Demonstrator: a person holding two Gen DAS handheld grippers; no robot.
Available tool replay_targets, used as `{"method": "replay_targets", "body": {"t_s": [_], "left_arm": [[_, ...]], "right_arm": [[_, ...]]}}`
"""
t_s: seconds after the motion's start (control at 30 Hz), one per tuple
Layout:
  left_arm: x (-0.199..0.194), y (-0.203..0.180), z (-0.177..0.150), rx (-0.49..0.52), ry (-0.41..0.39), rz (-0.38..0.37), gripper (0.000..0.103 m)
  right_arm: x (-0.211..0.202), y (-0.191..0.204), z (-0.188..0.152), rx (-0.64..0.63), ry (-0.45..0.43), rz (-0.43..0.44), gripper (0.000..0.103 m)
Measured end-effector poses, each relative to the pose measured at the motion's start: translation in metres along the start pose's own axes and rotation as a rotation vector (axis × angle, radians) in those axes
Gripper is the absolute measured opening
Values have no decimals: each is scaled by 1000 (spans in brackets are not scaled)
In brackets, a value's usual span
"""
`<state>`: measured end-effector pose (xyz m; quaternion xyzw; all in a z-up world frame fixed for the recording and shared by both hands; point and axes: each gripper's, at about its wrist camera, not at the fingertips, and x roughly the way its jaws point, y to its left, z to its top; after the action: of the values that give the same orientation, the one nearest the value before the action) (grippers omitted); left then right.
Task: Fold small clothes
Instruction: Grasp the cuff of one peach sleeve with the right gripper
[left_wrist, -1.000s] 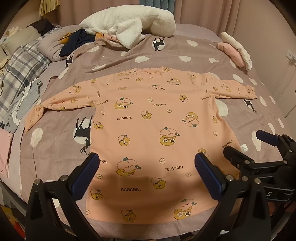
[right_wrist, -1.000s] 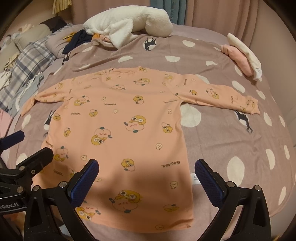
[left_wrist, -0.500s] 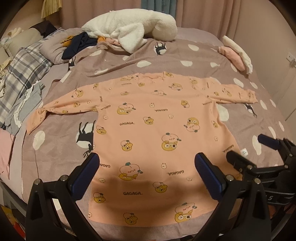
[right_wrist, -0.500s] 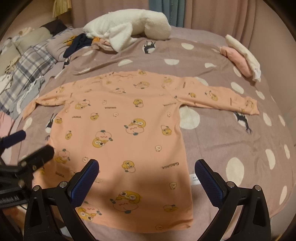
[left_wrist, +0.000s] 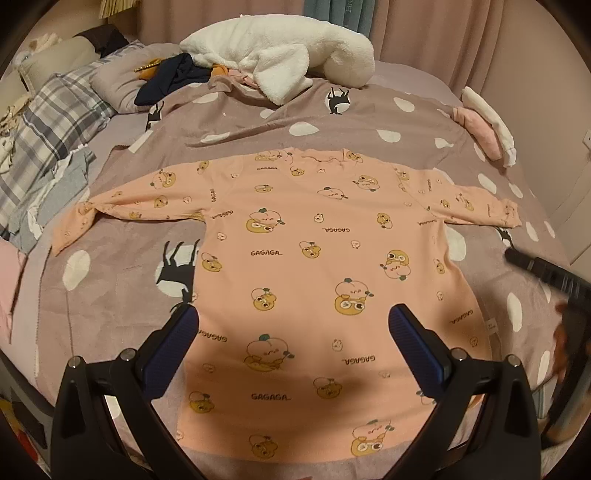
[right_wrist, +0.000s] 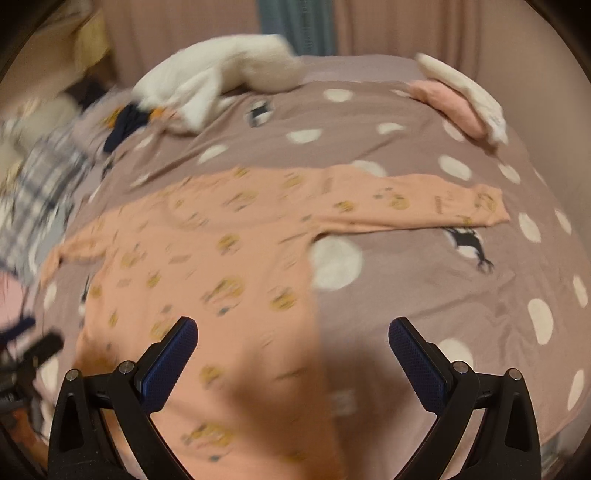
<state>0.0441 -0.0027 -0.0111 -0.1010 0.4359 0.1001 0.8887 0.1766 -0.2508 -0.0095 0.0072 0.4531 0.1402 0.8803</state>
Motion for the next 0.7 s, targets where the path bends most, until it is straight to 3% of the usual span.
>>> {"method": "replay_targets", "body": {"t_s": [0.13, 0.27, 0.5, 0.6, 0.7], "left_arm": [[8, 2, 4, -9, 5, 5, 103], [20, 1, 9, -9, 32, 41, 103], [28, 0, 21, -14, 20, 8, 103], [37, -2, 25, -25, 20, 15, 103], [45, -7, 29, -25, 14, 10, 103]], "right_arm": [[19, -79, 25, 211, 9, 92, 103], [41, -157, 42, 405, -29, 108, 103], [64, -230, 53, 603, -109, 107, 103], [84, -252, 54, 688, -111, 169, 102], [109, -281, 49, 836, -132, 298, 102]]}}
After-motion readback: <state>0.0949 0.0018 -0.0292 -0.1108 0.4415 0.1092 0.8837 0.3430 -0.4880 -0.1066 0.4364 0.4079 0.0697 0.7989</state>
